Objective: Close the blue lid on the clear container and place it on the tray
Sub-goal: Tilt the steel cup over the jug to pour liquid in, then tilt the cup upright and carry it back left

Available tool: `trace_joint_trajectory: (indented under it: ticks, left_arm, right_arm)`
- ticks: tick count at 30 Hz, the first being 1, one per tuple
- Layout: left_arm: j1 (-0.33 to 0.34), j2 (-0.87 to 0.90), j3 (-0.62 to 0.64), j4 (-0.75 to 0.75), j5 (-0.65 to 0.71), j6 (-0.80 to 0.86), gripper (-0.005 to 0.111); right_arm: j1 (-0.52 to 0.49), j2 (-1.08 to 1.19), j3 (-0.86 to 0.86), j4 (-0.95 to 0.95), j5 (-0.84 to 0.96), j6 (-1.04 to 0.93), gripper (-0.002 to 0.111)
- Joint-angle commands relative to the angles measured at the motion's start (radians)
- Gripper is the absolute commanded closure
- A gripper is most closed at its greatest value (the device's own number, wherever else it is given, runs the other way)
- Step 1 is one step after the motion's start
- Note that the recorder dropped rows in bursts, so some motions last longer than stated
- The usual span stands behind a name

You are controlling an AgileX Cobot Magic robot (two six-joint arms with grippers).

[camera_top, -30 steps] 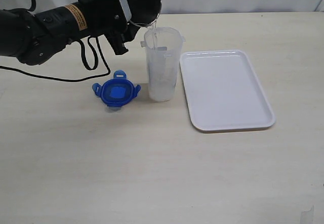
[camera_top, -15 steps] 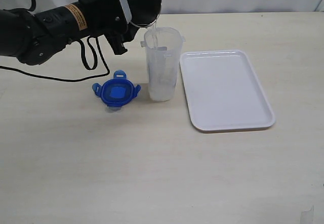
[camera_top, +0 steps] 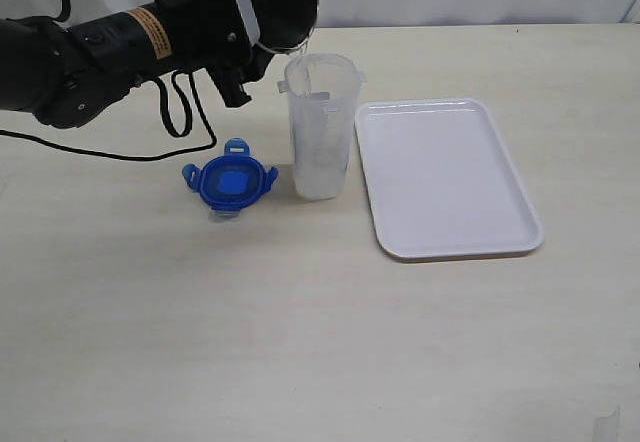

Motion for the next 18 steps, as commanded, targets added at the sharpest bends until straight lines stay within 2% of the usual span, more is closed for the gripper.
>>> trace_joint_trajectory:
  ticks: [1, 11, 18]
  left_arm:
    - [-0.001, -0.015, -0.017, -0.022, -0.066, -0.111, 0.107]
    - [-0.001, -0.015, -0.017, -0.022, -0.066, -0.532, 0.107]
    - [-0.001, -0.015, -0.017, -0.079, -0.022, -0.700, 0.107]
  right_arm:
    - [-0.006, -0.004, 0.002, 0.001, -0.003, -0.006, 0.104]
    - [-0.006, -0.004, 0.002, 0.001, -0.003, -0.006, 0.104]
    - [-0.006, -0.004, 0.002, 0.001, -0.003, -0.006, 0.104]
